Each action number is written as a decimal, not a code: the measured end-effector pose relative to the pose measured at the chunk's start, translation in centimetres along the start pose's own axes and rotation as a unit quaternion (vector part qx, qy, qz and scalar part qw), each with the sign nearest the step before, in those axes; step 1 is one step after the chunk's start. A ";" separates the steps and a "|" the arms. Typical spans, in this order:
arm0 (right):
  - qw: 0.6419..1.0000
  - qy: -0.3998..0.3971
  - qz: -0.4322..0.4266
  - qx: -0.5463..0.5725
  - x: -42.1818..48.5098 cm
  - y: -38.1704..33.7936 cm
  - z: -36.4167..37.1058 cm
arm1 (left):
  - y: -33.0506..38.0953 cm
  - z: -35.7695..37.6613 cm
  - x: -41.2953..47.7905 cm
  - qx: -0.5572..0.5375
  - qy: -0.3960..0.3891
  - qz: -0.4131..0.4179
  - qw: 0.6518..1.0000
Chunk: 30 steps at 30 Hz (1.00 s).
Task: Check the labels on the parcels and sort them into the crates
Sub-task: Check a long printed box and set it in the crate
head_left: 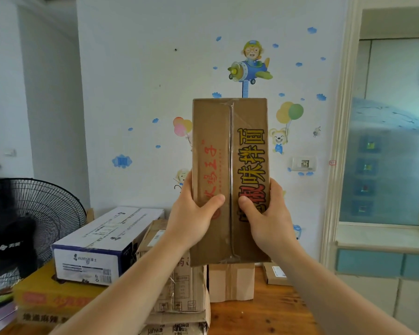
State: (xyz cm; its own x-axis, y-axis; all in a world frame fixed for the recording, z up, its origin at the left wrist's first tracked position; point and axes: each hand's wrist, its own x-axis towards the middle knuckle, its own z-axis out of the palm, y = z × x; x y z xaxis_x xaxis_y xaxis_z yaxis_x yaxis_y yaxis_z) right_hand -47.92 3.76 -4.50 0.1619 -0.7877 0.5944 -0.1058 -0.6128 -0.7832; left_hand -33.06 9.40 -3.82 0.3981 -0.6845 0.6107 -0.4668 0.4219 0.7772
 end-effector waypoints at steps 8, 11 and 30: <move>1.000 0.011 0.007 0.005 -0.6 0.7 0.4 | -0.6 0.3 -0.2 0.004 -0.024 0.010 1.000; 1.000 0.018 0.008 0.011 -0.7 0.4 -0.1 | -0.1 0.3 -0.3 0.006 -0.034 0.021 0.999; 0.991 0.123 0.017 -0.058 -4.7 0.9 -3.9 | -1.1 4.8 -2.0 -0.047 -0.102 0.032 0.993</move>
State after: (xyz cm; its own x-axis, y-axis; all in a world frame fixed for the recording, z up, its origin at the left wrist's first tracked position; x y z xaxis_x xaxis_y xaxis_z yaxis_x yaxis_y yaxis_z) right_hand -52.60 6.66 -7.25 -0.0863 -0.7905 0.6064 -0.2215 -0.5782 -0.7853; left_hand -37.14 7.42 -6.61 0.1969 -0.7572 0.6228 -0.4069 0.5148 0.7546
